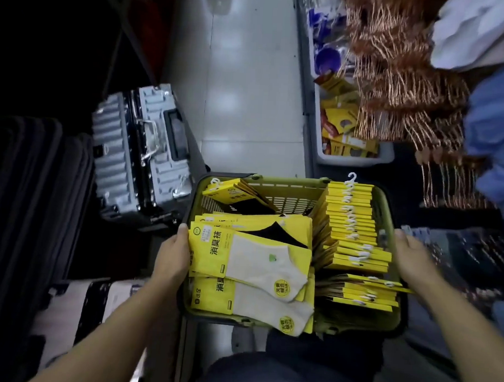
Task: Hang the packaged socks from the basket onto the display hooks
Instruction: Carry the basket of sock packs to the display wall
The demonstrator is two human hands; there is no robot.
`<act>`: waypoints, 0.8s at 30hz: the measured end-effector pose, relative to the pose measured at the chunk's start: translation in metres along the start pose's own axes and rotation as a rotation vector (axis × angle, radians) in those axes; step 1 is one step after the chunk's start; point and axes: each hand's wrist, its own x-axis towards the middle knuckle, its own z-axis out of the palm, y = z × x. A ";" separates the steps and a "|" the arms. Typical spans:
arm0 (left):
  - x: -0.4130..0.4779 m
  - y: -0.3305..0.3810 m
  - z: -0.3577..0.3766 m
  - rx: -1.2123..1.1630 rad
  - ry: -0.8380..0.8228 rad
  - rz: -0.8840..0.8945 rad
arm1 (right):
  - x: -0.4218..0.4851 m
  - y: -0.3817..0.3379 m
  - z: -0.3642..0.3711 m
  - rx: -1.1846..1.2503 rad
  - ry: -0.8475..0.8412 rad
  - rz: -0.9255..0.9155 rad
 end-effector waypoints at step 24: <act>0.414 0.419 0.043 -0.003 0.062 -0.082 | 0.444 -0.439 0.033 -0.069 -0.013 -0.060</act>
